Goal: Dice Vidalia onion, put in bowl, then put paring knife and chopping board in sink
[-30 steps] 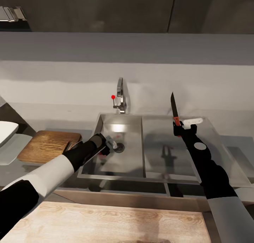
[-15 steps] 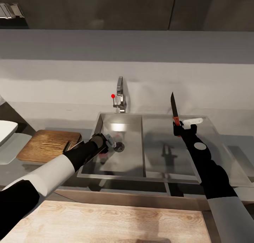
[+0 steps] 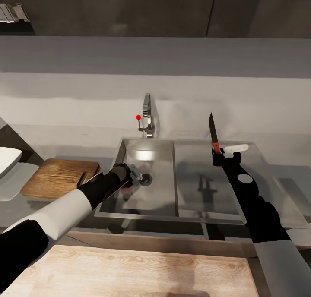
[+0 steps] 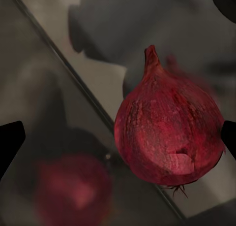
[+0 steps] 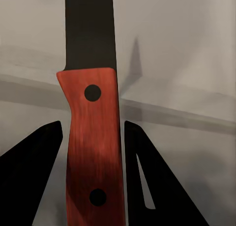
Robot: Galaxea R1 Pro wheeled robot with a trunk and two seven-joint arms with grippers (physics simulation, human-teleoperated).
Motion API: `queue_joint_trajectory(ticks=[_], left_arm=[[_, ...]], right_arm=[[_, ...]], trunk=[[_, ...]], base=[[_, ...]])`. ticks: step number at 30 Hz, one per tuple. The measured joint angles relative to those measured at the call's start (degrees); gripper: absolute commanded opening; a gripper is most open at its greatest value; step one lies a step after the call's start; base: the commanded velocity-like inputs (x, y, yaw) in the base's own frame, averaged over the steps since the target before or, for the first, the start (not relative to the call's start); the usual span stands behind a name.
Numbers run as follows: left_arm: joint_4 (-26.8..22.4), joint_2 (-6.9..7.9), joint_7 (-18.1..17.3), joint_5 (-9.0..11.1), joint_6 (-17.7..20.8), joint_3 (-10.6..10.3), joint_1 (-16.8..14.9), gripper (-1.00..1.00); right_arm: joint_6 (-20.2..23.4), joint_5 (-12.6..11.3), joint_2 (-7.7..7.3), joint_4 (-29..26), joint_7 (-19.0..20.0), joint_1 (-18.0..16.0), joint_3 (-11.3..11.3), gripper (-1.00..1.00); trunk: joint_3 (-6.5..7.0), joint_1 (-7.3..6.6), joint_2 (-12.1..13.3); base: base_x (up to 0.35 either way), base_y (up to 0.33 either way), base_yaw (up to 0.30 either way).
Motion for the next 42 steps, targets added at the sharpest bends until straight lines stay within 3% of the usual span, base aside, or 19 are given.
queue_joint_trajectory(ticks=[42], left_arm=[[0.2,0.0,0.0,0.0,0.0,-0.1,0.0,1.0]], right_arm=[[0.0,0.0,0.0,0.0,0.0,0.0,0.0,-1.0]], trunk=[[-1.6,0.0,0.0]], base=[[0.0,0.0,0.0]])
